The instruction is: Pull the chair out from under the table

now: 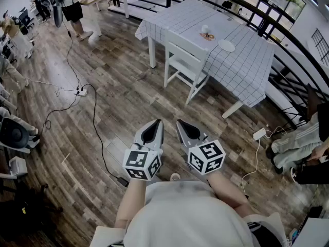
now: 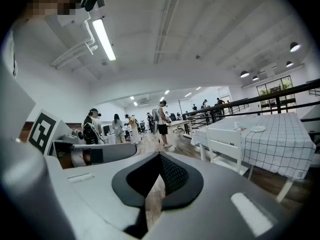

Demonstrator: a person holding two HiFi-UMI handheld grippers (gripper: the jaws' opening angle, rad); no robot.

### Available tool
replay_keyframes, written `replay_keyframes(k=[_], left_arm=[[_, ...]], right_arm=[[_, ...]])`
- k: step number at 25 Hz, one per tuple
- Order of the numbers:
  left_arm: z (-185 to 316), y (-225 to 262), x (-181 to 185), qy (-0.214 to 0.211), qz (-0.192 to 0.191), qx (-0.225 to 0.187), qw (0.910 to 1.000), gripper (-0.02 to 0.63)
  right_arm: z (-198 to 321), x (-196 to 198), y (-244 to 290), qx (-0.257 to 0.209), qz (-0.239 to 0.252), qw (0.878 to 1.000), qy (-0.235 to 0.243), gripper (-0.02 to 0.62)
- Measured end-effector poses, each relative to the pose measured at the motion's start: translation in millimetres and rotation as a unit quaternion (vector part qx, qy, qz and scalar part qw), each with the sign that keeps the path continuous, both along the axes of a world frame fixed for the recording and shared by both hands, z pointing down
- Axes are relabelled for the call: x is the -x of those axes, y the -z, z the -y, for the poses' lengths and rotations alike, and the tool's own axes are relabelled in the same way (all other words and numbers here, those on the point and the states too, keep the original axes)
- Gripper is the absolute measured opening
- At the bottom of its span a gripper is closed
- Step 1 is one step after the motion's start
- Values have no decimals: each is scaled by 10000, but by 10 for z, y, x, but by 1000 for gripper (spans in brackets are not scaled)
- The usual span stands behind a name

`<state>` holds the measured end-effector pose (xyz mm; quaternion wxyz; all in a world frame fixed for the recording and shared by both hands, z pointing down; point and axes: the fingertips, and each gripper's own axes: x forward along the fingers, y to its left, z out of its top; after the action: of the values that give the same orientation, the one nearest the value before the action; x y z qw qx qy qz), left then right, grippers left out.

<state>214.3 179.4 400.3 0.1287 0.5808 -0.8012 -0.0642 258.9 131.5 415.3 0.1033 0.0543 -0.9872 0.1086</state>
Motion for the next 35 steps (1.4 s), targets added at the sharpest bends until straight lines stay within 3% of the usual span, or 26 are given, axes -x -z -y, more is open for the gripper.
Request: replay_keyframes(k=[7, 22, 35], left_arm=[[76, -81, -346, 67, 55, 48, 10000, 9], [-54, -87, -523, 447, 34, 95, 9989, 9], [344, -44, 68, 109, 29, 181, 9998, 9]], right_arm=[[17, -307, 29, -130, 132, 9997, 148, -3], [-89, -569, -20, 106, 208, 9993, 303, -2], [284, -35, -1, 170, 161, 9997, 27, -2]])
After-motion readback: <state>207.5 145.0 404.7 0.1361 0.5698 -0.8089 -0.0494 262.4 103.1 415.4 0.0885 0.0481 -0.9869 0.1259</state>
